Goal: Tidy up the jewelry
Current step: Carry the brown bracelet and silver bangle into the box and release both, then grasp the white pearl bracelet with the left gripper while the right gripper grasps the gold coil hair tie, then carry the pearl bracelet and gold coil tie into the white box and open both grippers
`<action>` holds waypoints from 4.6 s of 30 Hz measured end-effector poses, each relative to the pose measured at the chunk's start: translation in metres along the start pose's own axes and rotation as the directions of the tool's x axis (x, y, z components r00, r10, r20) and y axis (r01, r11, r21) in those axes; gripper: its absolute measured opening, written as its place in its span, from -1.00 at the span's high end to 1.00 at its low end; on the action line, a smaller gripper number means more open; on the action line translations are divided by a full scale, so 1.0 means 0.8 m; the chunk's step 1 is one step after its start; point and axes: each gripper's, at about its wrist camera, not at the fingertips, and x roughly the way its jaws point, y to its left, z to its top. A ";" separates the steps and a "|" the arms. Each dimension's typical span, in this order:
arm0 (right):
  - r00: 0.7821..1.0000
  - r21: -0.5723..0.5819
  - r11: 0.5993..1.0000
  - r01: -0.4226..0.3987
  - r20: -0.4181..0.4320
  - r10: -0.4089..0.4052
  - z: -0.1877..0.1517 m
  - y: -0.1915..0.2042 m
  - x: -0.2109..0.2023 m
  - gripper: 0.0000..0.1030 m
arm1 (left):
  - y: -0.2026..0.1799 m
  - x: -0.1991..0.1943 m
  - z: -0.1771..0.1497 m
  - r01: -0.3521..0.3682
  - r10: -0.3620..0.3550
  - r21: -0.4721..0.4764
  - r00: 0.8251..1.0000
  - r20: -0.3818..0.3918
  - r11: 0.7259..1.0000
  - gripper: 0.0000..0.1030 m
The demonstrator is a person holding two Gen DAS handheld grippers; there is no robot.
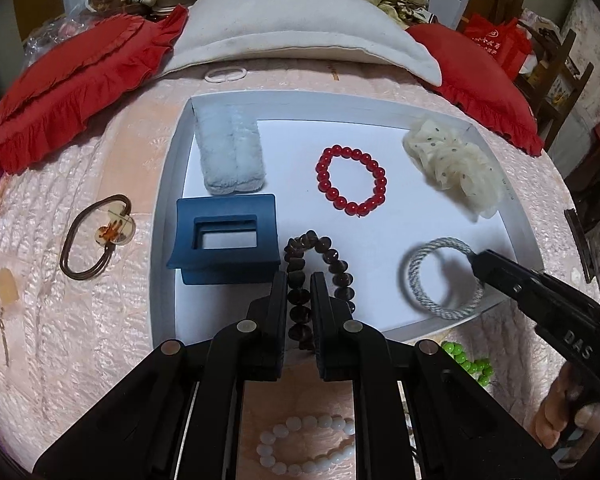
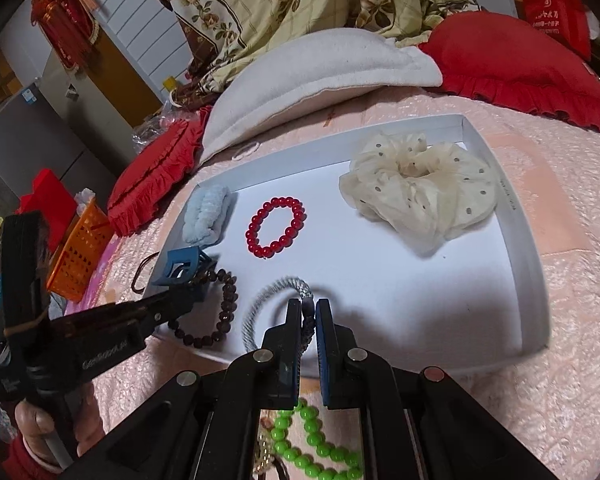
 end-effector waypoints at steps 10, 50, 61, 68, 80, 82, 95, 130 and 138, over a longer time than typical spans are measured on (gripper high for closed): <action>1.000 0.025 1.000 0.018 -0.012 -0.017 0.007 -0.002 0.016 0.87 | 0.001 -0.014 -0.010 0.060 -0.060 -0.004 0.998 0.000 0.998 0.56; 0.998 -0.167 0.985 -0.035 -0.054 0.026 -0.111 0.038 -0.027 0.51 | 0.033 -0.036 -0.124 0.019 -0.017 -0.071 0.999 0.033 0.997 0.26; 0.999 -0.196 0.981 -0.010 -0.044 0.002 -0.112 0.041 -0.014 0.53 | 0.002 -0.028 -0.135 -0.092 0.086 0.063 0.992 0.094 0.994 0.26; 1.000 -0.172 0.985 -0.014 -0.021 0.011 -0.120 0.042 -0.029 0.82 | -0.006 -0.037 -0.146 -0.084 0.079 0.065 0.994 0.073 0.994 0.84; 0.997 -0.126 0.992 -0.016 0.078 0.026 -0.136 0.035 -0.105 0.82 | -0.006 -0.117 -0.177 -0.063 0.057 0.033 0.986 0.157 0.997 0.84; 0.996 -0.119 0.993 -0.019 0.083 0.029 -0.139 0.034 -0.112 0.82 | -0.011 -0.134 -0.179 -0.078 0.068 0.047 0.980 0.188 0.996 0.84; 0.989 -0.105 0.994 -0.039 0.135 0.053 -0.155 0.038 -0.156 0.82 | -0.018 -0.235 -0.187 -0.091 0.063 0.070 0.941 0.331 0.993 0.84; 0.984 -0.097 0.995 0.032 0.176 -0.015 -0.052 0.004 -0.132 0.82 | -0.073 -0.196 0.004 0.056 -0.107 0.193 0.957 0.269 0.980 0.84; 0.988 -0.093 0.994 0.058 0.151 -0.044 -0.009 -0.012 -0.101 0.82 | -0.104 -0.137 0.069 0.041 -0.088 0.216 0.974 0.210 0.975 0.84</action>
